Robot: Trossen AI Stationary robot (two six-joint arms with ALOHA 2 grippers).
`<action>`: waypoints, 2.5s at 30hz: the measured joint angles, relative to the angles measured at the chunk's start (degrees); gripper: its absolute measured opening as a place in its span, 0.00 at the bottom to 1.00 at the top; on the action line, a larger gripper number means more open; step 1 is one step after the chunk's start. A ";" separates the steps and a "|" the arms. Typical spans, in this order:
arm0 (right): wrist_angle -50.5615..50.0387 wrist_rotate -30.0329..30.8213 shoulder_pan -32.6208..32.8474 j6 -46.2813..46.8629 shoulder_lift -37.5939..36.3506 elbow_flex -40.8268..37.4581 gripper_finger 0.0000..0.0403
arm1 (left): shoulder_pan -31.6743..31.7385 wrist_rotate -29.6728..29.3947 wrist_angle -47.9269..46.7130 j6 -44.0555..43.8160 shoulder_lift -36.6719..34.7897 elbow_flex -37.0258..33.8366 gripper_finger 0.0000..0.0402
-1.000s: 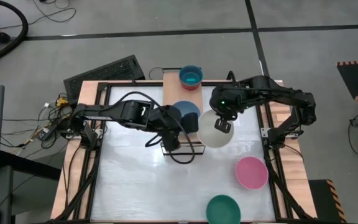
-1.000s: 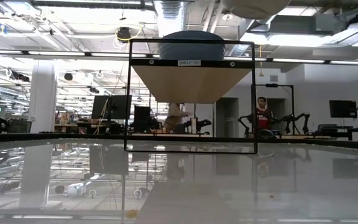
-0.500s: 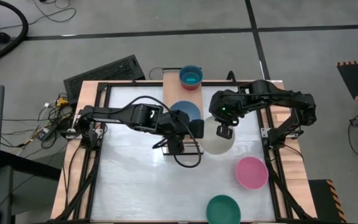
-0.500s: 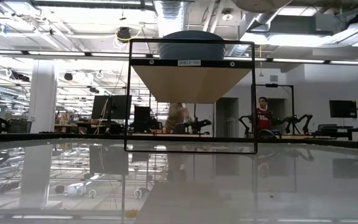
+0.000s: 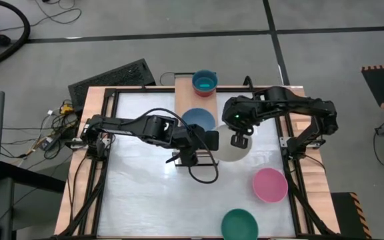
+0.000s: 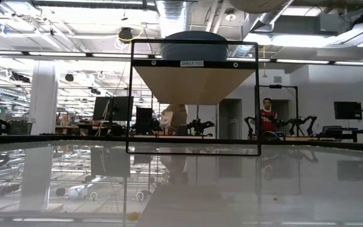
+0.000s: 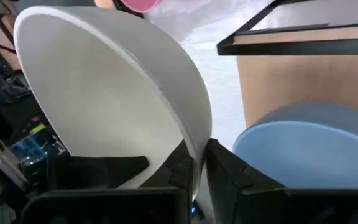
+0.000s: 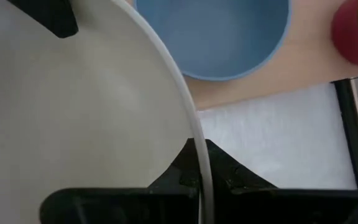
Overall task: Place and stack bowls onto a shelf
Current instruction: Stack the white bowl on top of the dark blue bowl on the shelf
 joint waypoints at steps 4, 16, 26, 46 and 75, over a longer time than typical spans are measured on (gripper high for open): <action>0.99 0.08 -0.04 -0.62 0.06 0.02 0.09 | 0.04 -0.04 -0.35 -0.33 0.00 0.00 0.03; 7.22 -3.14 -0.41 -8.36 -0.16 0.13 0.55 | 0.13 -0.50 0.20 -0.91 -0.08 0.00 0.00; 6.96 -1.66 -0.46 -17.39 -0.66 9.68 0.66 | 0.20 -0.28 -0.42 -4.34 -0.33 0.11 0.00; 5.84 0.45 1.40 -9.36 -8.09 21.00 0.66 | 7.31 -1.10 -15.90 -24.24 -5.22 0.11 0.00; 3.30 0.50 1.07 -8.86 -8.41 21.03 0.66 | 10.58 3.15 -20.04 -20.83 -5.05 -7.72 0.00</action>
